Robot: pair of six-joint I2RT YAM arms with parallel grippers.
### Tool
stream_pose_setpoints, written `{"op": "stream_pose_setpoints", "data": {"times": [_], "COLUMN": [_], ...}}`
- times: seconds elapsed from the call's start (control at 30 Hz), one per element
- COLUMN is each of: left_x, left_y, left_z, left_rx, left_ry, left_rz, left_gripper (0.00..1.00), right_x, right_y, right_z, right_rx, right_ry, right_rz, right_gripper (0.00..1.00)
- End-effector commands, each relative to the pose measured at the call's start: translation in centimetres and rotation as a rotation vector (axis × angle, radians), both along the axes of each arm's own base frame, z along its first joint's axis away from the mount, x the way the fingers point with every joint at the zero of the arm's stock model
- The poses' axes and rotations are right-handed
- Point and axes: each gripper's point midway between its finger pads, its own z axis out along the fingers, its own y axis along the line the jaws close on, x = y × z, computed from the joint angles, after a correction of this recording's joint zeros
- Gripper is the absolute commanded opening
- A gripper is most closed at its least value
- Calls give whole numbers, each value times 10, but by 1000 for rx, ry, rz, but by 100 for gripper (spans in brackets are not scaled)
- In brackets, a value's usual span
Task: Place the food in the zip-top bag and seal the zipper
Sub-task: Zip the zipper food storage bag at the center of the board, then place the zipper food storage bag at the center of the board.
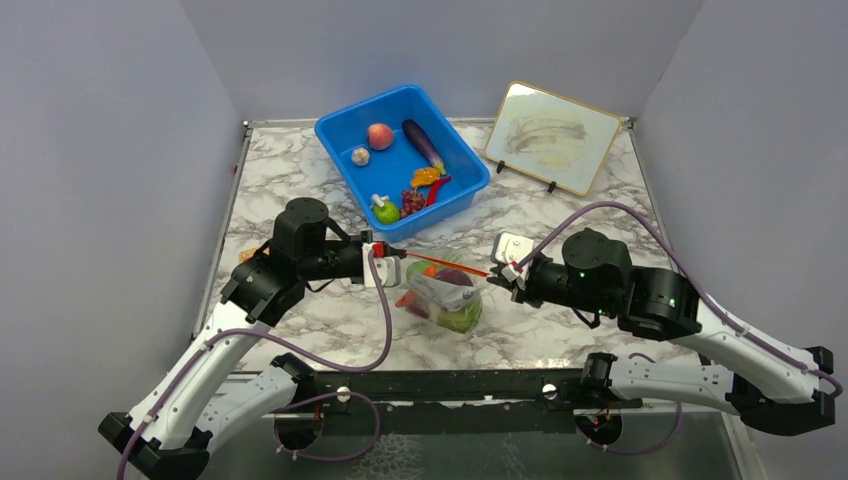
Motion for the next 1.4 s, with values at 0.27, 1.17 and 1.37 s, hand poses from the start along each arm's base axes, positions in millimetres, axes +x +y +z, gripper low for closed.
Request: {"op": "stream_pose_setpoints", "data": {"times": [0.27, 1.17, 1.37], "left_x": [23, 32, 67], "left_y": [19, -53, -62], "left_z": [19, -40, -58], "left_rx": [12, -214, -186], "left_ry": [-46, 591, 573], "left_rz": [151, 101, 173], "left_gripper": [0, 0, 8], "right_x": [-4, 22, 67], "right_y": [-26, -20, -46], "right_z": [9, -82, -105], "right_rx": [-8, 258, 169], "right_ry": [25, 474, 317], "right_rz": [-71, -704, -949], "right_gripper": [1, 1, 1]}}
